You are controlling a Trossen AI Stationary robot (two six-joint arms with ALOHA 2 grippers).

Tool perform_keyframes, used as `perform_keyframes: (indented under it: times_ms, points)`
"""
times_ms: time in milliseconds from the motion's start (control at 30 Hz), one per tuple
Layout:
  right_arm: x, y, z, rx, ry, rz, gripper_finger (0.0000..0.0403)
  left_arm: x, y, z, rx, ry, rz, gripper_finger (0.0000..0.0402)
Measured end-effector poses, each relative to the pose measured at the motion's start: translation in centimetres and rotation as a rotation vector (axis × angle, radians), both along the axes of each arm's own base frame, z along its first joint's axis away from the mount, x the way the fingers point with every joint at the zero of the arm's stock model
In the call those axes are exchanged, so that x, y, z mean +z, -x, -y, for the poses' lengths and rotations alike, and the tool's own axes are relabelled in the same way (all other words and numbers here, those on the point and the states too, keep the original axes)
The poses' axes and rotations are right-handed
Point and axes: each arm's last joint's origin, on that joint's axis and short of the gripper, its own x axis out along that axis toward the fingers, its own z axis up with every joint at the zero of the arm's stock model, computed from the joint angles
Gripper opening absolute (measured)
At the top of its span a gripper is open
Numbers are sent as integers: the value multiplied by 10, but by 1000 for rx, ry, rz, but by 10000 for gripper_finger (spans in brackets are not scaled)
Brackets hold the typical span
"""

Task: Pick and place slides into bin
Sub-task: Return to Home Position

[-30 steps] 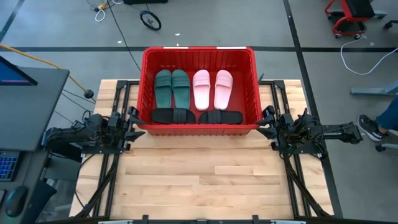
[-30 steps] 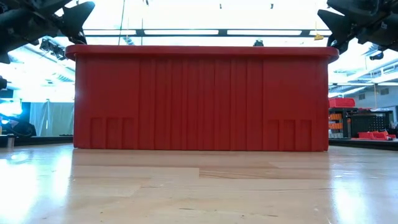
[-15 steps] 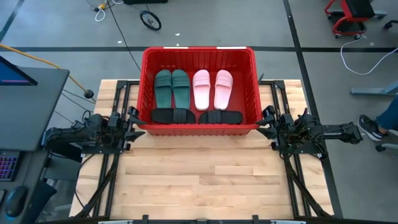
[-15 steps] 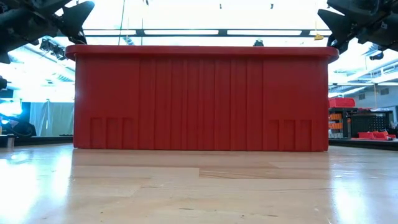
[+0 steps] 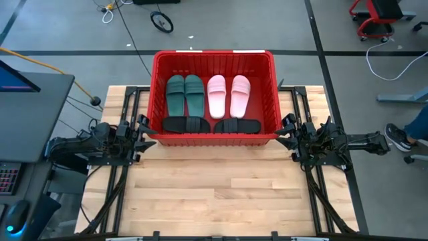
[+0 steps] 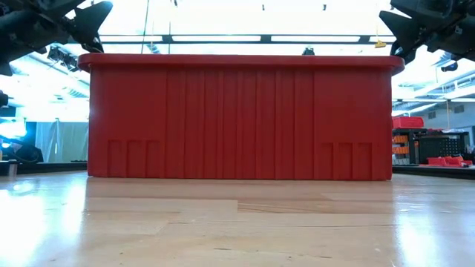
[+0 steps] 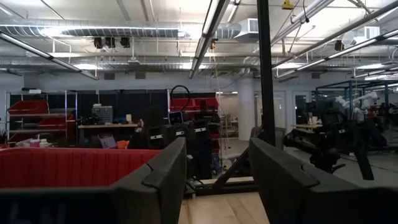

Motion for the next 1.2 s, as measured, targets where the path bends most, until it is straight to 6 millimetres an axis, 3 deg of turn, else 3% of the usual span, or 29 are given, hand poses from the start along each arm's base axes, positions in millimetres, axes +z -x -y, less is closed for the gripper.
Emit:
perform_keyframes:
  times_ms: [1200]
  points:
    - [0,0,0,0,0,0,128,0,0,0,0,0,0,180]
